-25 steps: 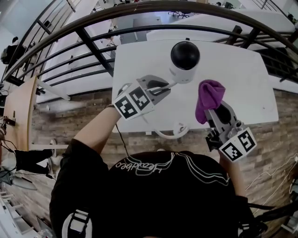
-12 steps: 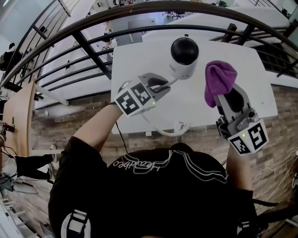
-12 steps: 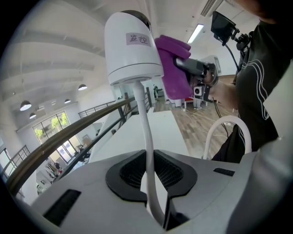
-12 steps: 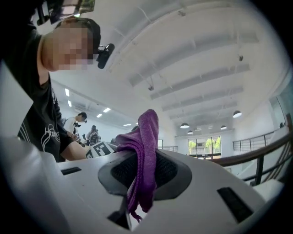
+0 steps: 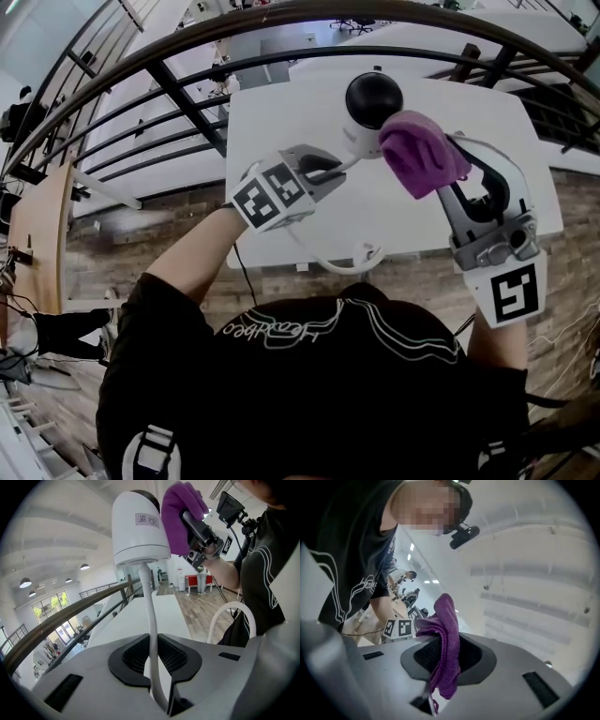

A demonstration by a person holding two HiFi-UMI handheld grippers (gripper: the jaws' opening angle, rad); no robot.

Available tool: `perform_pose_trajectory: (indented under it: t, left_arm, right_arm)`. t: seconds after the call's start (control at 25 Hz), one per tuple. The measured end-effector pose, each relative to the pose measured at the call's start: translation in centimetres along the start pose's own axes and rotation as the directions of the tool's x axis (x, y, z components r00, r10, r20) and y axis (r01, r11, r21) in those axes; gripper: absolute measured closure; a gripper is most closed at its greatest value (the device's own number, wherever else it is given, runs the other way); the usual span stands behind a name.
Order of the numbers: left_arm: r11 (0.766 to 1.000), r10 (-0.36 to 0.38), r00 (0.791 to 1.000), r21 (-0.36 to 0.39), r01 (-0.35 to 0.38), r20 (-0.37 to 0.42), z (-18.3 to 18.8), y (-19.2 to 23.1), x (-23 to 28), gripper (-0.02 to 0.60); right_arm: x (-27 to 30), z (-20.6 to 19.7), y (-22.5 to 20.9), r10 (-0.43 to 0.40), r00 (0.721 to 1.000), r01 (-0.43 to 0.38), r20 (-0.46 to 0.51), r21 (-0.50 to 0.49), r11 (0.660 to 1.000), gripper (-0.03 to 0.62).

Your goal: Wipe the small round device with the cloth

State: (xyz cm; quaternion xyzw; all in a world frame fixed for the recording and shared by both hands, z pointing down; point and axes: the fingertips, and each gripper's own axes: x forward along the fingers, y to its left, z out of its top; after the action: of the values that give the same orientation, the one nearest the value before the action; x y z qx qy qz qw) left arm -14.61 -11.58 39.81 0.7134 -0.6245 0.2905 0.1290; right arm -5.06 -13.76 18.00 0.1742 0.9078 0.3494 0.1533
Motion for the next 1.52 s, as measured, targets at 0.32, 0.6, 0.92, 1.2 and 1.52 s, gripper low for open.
perform_pose_trajectory:
  t: [0.32, 0.6, 0.92, 1.2, 1.52]
  left_arm:
    - [1.000, 0.005, 1.000, -0.010, -0.005, 0.010, 0.1, 0.1, 0.3, 0.523]
    - [1.000, 0.008, 1.000, -0.009, -0.008, 0.013, -0.1, 0.1, 0.3, 0.523]
    - [1.000, 0.009, 1.000, -0.003, -0.009, 0.014, -0.3, 0.1, 0.3, 0.523]
    - [1.000, 0.011, 1.000, 0.005, -0.011, 0.019, 0.0, 0.3, 0.3, 0.523]
    - [1.000, 0.007, 1.000, 0.009, -0.007, 0.024, -0.1, 0.2, 0.2, 0.523]
  right_arm:
    - [1.9, -0.7, 3.2, 0.048, 0.997, -0.065, -0.054, -0.373, 0.926, 0.528]
    - [2.9, -2.6, 5.5, 0.083, 0.991, -0.121, -0.102, -0.460, 0.880, 0.528]
    - [3.3, -4.0, 6.5, 0.097, 0.986, -0.148, -0.134, -0.457, 0.877, 0.528]
    - [3.1, -5.0, 7.1, 0.108, 0.981, -0.166, -0.159, -0.418, 0.893, 0.528]
    - [2.6, -6.6, 8.3, 0.125, 0.978, -0.170, -0.166, -0.297, 0.940, 0.528]
